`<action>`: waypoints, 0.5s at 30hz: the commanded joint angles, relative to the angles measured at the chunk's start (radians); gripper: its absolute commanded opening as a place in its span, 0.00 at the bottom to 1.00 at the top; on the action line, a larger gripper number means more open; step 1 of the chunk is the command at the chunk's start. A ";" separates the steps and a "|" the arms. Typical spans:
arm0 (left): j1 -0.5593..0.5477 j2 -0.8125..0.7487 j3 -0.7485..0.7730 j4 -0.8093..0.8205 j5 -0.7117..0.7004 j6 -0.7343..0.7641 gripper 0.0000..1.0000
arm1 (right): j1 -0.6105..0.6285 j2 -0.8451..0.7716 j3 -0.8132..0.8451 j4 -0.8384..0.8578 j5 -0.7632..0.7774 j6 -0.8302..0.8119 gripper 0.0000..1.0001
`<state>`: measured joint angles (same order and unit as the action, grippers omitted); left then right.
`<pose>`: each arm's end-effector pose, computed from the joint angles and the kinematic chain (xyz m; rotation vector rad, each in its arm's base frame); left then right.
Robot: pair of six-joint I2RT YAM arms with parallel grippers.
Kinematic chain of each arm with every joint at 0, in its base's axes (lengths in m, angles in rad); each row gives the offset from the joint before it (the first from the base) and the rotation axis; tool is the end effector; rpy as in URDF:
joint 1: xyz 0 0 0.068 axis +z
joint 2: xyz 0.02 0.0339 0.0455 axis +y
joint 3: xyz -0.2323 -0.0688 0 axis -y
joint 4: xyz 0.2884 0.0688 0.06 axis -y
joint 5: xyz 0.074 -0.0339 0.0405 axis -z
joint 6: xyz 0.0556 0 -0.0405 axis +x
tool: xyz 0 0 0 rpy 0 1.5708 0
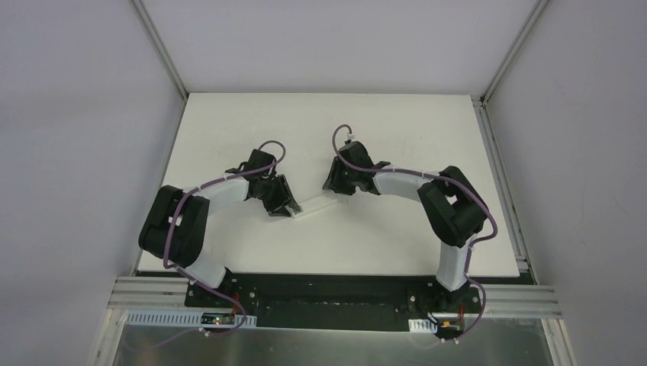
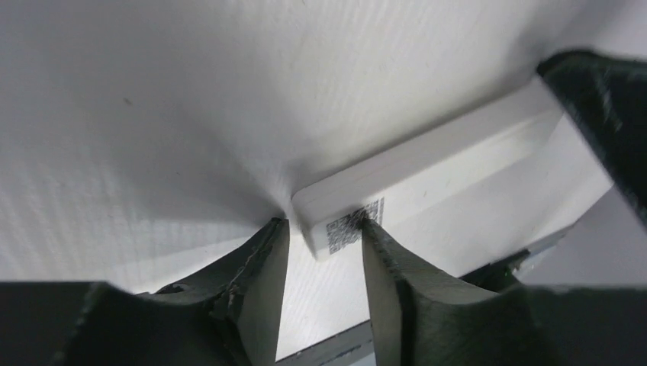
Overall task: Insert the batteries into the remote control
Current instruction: Adjust the remote control at the center of the board.
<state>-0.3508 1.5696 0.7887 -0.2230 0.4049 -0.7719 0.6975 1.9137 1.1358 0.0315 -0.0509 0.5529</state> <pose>0.3061 -0.1353 0.0799 -0.4115 2.7077 -0.8990 0.3360 0.2853 0.0847 -0.2015 2.4097 0.6687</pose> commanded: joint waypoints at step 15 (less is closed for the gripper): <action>0.101 -0.264 0.061 -0.087 -0.255 0.111 0.99 | -0.136 -0.224 0.017 -0.410 0.188 -0.019 0.75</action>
<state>-0.2790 1.4101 0.8131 -0.2188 0.2276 -0.7265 0.6262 1.8046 1.1286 -0.2367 0.0193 0.5720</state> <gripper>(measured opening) 0.924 0.712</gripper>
